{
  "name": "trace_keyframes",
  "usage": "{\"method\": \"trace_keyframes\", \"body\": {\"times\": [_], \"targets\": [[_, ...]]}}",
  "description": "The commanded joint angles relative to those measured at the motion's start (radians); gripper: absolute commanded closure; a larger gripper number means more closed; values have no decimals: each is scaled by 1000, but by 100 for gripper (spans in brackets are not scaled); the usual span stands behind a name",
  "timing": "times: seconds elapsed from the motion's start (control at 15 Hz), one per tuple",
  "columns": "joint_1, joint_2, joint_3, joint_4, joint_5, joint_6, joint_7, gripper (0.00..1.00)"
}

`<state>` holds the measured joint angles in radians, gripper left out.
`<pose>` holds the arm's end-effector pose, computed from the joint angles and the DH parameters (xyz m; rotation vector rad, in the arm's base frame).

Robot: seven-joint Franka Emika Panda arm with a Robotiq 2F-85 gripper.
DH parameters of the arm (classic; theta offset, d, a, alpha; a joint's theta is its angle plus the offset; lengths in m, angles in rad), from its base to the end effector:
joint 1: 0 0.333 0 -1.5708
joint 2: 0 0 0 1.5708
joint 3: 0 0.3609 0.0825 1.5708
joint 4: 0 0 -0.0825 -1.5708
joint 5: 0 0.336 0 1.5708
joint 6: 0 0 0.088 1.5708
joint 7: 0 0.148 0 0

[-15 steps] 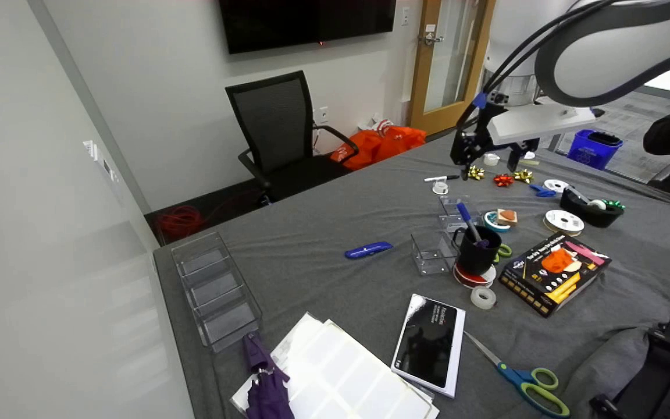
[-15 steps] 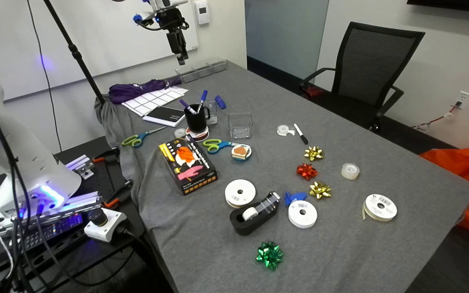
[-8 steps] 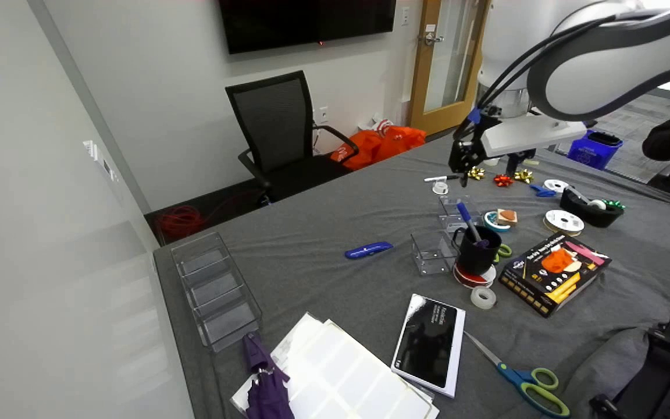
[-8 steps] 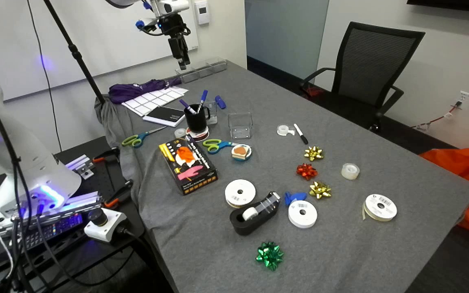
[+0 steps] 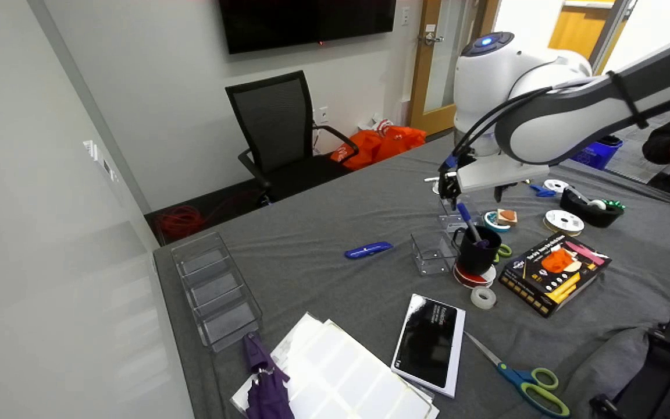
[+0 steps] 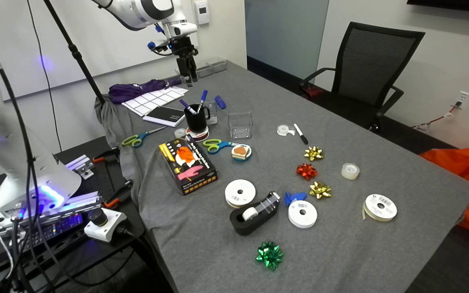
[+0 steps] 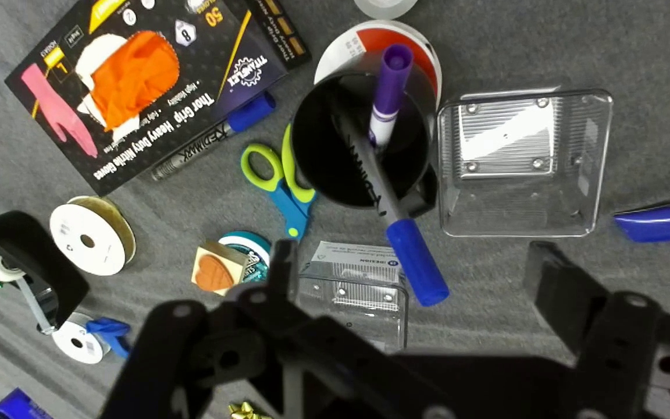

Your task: Put the pen in the container

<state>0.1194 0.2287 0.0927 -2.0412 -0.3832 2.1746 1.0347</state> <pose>0.5430 0.0875 0.3610 2.7322 -0.8304 0.1318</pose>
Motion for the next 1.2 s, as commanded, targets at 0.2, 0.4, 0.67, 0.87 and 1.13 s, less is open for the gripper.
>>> {"method": "trace_keyframes", "body": {"times": [0.2, 0.4, 0.67, 0.87, 1.13], "targets": [[52, 94, -58, 61, -36, 22, 72, 0], [65, 128, -80, 85, -53, 23, 97, 0], [78, 164, -108, 104, -91, 18, 121, 0], [85, 181, -122, 107, -116, 16, 130, 0], [90, 194, -133, 105, -143, 24, 129, 33]]}}
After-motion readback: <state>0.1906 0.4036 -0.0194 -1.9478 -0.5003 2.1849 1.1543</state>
